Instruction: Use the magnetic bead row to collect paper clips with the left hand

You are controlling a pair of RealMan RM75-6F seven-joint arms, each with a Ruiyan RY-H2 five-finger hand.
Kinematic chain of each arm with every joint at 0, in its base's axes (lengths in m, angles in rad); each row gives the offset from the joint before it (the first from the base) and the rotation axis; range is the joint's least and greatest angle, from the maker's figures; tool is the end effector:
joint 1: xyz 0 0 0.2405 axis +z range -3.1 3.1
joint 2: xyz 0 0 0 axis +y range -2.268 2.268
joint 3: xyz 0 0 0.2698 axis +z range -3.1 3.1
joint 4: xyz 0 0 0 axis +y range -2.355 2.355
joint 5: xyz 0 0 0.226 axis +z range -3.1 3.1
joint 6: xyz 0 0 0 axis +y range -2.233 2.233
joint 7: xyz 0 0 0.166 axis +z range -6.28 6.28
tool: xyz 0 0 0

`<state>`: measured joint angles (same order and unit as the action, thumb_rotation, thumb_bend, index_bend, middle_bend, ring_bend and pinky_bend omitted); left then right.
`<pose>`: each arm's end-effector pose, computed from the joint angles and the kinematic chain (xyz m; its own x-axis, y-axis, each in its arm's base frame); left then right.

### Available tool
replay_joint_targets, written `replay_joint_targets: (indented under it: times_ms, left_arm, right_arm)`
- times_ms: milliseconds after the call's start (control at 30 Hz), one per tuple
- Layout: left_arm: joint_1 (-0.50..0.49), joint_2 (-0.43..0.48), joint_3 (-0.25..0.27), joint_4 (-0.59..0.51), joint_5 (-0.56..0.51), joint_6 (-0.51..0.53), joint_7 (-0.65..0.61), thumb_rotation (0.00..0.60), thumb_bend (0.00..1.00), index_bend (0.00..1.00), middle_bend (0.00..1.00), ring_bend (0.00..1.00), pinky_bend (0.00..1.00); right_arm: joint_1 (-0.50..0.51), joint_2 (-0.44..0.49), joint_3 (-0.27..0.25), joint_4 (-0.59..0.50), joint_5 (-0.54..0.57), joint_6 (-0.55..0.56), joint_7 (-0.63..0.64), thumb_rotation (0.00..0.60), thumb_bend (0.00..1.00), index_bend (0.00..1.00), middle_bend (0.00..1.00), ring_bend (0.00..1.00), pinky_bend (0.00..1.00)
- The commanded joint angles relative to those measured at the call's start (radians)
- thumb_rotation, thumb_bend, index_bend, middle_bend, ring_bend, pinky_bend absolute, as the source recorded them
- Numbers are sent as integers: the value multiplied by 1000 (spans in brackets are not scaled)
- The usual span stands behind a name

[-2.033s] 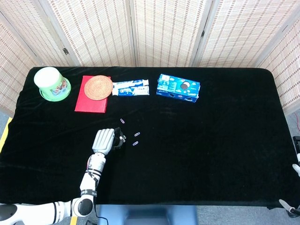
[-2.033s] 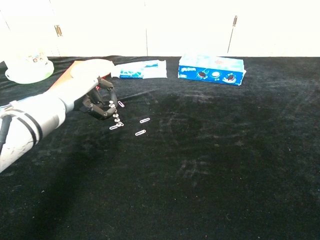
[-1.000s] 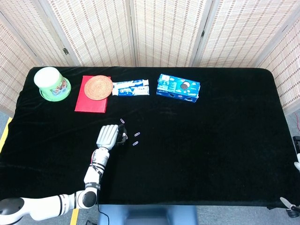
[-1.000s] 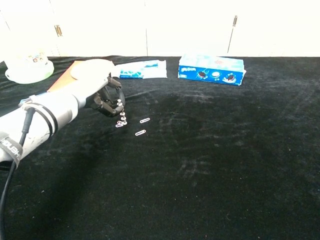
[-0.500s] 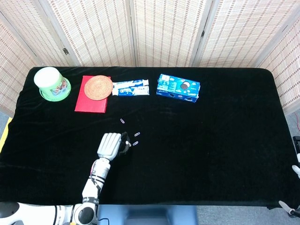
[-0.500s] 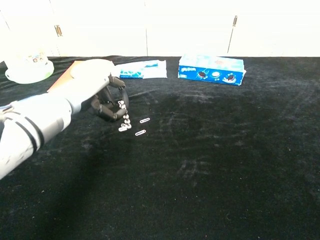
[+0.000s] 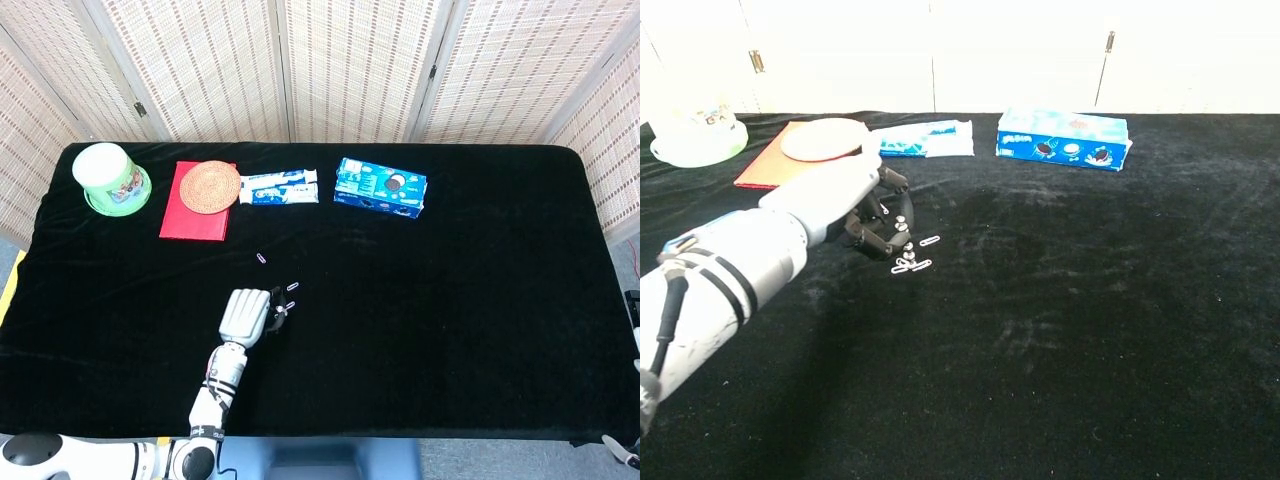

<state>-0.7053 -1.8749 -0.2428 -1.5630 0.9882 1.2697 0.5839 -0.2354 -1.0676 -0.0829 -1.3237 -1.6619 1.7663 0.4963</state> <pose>-0.0813 0.3247 -0.0909 0.2334 0.2006 0.9515 0.9546 -0.2334 -0.1850 -0.3877 -0.0569 0.2076 0.2380 -0.0086 0.9712 -0.9683 0.0763 0.2379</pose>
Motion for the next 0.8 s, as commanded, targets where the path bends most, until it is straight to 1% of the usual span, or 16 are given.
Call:
replay_joint_targets:
  times_ms: [33, 200, 333, 467, 600, 800]
  left_arm:
    - [-8, -15, -13, 22, 3, -13, -14, 600, 562, 801, 1000, 1000, 1000]
    - [-26, -40, -24, 73, 9, -33, -16, 600, 565, 801, 1000, 1000, 1000]
    - [-42, -57, -47, 118, -1, -53, -23, 600, 564, 801, 1000, 1000, 1000]
    - [-52, -69, -56, 160, 1, -61, -25, 600, 564, 801, 1000, 1000, 1000]
    - [-52, -77, -55, 181, 1, -65, -32, 600, 564, 801, 1000, 1000, 1000]
    - [-44, -81, -36, 184, 11, -67, -28, 600, 564, 801, 1000, 1000, 1000]
  right_arm:
    - [2, 2, 2, -2, 5, -5, 4, 600, 104, 0, 0, 0, 0]
    - [8, 9, 2, -6, 12, -22, 11, 600, 104, 0, 0, 0, 0]
    - [5, 12, 5, -5, 19, -20, 25, 600, 104, 0, 0, 0, 0]
    - [5, 15, 8, 1, 27, -24, 44, 600, 103, 0, 0, 0, 0]
    - [6, 16, 12, 5, 35, -28, 55, 600, 104, 0, 0, 0, 0]
    - [4, 15, 10, 6, 28, -24, 55, 600, 104, 0, 0, 0, 0]
